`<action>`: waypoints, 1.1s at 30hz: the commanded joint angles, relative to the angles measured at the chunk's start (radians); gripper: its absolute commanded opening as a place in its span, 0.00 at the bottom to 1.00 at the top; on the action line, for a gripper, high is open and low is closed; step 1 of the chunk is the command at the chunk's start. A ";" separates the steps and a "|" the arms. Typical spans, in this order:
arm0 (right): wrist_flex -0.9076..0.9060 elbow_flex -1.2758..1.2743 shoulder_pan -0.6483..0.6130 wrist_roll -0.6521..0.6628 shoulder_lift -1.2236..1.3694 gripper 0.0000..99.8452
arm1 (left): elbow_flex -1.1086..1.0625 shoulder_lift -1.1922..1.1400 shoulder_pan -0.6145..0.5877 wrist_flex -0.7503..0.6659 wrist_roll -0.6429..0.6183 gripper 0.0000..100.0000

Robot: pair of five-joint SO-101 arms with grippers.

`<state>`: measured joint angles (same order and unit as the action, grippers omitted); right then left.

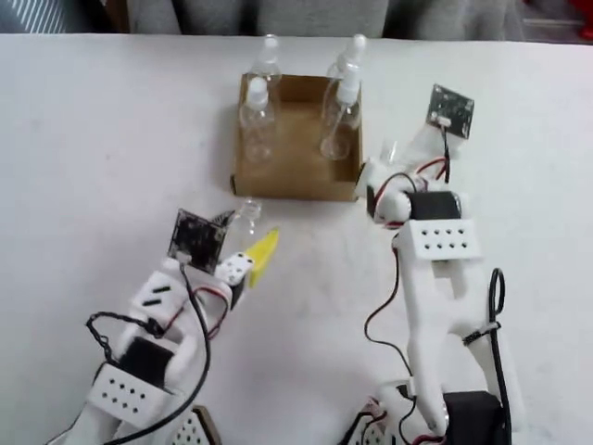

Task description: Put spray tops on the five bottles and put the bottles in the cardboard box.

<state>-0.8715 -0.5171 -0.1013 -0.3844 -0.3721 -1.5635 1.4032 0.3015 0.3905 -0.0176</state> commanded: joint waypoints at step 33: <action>0.696 -0.126 -0.539 0.325 -0.490 0.02 | -0.135 0.335 0.042 0.127 -0.008 0.10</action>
<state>-0.2700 -0.6229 -0.6383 -0.0729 -0.8431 -1.7031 1.7116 0.3307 0.5132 -0.0176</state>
